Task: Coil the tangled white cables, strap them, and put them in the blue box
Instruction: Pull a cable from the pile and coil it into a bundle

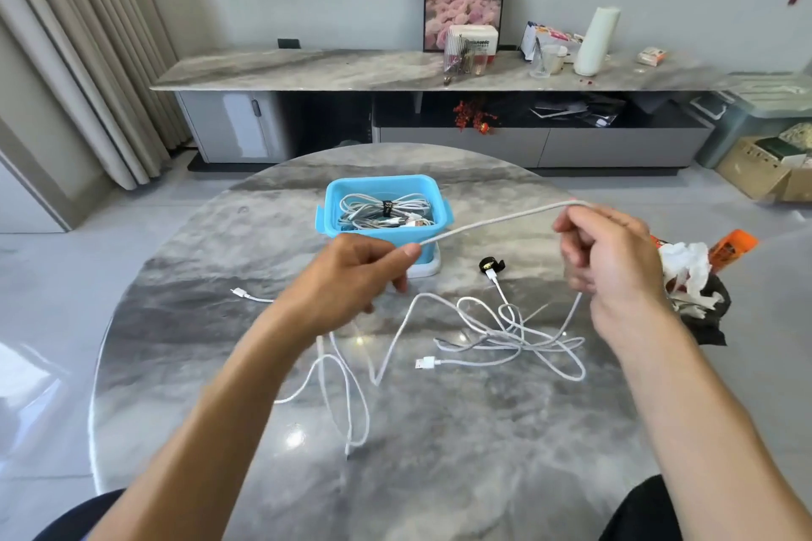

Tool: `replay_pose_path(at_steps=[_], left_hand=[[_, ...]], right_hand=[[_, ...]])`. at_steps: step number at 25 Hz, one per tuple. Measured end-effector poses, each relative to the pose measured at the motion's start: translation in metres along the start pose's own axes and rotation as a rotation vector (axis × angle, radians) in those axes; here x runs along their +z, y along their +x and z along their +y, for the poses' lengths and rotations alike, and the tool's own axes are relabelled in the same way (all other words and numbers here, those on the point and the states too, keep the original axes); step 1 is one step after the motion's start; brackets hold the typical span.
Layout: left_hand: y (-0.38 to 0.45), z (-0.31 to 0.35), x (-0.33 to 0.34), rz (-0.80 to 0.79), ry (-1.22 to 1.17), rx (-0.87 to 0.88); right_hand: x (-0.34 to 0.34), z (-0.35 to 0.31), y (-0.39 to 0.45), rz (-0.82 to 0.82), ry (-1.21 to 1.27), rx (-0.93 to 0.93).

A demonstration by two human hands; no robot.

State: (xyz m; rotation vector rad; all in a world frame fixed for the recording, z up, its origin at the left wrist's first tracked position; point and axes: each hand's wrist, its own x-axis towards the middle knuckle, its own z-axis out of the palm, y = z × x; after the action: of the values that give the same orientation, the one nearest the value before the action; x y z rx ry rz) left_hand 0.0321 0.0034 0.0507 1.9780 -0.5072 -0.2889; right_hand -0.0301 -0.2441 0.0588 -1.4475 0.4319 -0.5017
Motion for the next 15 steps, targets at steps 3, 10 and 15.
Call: replay_pose_path(at_steps=[3, 10, 15], left_hand=[[0.003, -0.009, -0.014, 0.144, 0.223, 0.024], [0.004, -0.013, 0.006, 0.161, 0.339, 0.233], [0.0, -0.005, 0.017, 0.052, 0.284, 0.348]], right_hand=[[-0.017, -0.005, 0.011, 0.124, 0.04, 0.092], [0.0, 0.004, -0.015, -0.339, -0.744, -0.329], [0.044, 0.033, -0.028, -0.619, -0.824, -0.715]])
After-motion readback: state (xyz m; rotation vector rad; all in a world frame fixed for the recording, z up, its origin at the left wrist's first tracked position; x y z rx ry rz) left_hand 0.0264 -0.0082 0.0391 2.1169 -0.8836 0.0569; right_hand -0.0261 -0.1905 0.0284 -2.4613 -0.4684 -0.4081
